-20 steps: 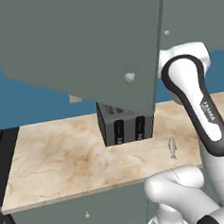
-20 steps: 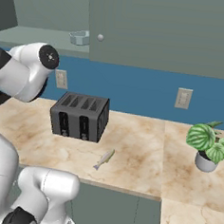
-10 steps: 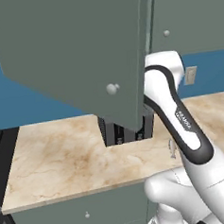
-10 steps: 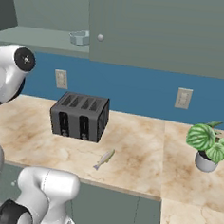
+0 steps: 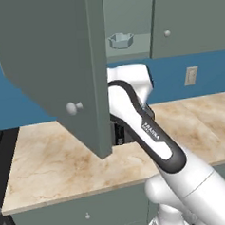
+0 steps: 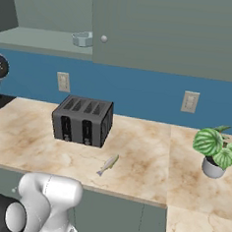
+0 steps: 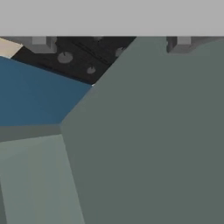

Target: Retrieve the tupperware from the cabinet, then place the raw meat into the tupperware to avoid contamination.

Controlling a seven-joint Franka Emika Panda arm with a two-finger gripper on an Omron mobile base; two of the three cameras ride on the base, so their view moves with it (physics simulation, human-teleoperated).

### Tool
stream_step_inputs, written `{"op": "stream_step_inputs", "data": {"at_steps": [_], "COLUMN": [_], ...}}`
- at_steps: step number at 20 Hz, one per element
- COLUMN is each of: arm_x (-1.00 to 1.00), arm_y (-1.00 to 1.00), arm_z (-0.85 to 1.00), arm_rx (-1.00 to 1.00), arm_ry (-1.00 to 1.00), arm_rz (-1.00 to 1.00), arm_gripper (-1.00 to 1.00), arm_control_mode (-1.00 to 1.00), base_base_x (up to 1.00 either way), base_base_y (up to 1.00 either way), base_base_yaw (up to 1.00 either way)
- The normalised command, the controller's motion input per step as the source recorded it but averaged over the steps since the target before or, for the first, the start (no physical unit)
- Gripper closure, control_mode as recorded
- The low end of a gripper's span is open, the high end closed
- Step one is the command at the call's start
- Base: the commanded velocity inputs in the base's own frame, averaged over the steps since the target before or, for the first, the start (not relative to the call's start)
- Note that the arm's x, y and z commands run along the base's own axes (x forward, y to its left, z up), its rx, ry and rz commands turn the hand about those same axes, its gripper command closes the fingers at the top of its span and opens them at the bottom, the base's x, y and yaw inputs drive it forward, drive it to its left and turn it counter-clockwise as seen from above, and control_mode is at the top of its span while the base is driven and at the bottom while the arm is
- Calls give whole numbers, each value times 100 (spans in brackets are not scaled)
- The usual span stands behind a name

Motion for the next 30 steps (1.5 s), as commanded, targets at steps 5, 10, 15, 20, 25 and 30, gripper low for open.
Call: {"op": "stream_step_inputs", "data": {"at_steps": [5, 10, 15, 20, 25, 30], "arm_x": [10, 19, 20, 12, 3, -11], "arm_y": [77, 71, 54, 24, 5, -26], "arm_z": [-12, -14, -12, 0, 3, 12], "arm_rx": [1, 0, 0, -4, -1, 0], "arm_ry": [0, 0, 3, 2, 2, 4], "arm_rz": [0, 0, 0, -4, -5, -8], "arm_gripper": [-100, -100, -100, -100, -100, -100], "arm_control_mode": [-100, -100, -100, -100, -100, -100], "base_base_x": [0, 0, 0, 0, 0, 0], "base_base_y": [0, 0, 0, 0, 0, 0], "base_base_yaw": [0, 0, 0, 0, 0, 0]}}
